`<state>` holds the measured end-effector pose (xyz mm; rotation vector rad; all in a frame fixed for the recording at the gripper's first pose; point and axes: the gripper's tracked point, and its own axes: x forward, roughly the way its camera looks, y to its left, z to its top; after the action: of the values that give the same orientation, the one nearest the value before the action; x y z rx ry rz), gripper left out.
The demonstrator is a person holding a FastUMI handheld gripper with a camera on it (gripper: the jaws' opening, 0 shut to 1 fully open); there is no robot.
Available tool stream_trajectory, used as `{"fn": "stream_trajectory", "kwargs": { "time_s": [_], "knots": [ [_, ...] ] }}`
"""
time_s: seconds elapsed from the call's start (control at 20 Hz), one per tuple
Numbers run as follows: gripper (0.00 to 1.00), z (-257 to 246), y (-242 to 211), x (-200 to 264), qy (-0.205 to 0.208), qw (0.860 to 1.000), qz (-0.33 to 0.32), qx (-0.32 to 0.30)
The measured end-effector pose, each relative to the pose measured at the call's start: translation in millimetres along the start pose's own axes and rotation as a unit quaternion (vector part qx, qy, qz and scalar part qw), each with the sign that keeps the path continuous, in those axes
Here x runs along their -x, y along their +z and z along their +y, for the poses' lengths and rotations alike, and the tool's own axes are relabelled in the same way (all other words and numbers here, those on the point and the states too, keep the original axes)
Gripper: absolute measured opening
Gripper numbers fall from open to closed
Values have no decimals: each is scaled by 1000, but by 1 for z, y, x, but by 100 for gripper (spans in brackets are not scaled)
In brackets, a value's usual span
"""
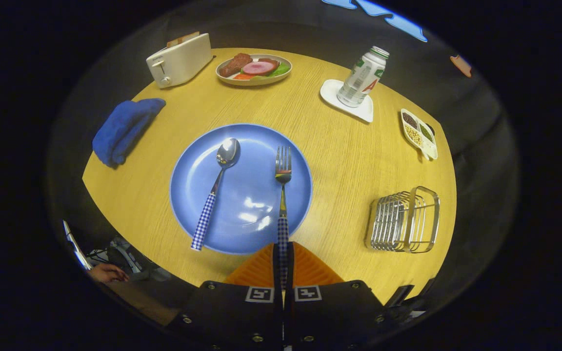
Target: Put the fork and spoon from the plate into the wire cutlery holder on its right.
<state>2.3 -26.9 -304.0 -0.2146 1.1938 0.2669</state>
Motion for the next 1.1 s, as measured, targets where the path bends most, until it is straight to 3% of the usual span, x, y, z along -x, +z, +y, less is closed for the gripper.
{"fn": "stream_trajectory", "kwargs": {
  "time_s": [0.45,0.9,1.1],
  "knots": [
    [1,-84,-40,72,-40,989,59,126],
    [1,-189,-61,116,-87,979,135,123],
    [1,-190,-57,111,-46,982,162,90]
  ]
}}
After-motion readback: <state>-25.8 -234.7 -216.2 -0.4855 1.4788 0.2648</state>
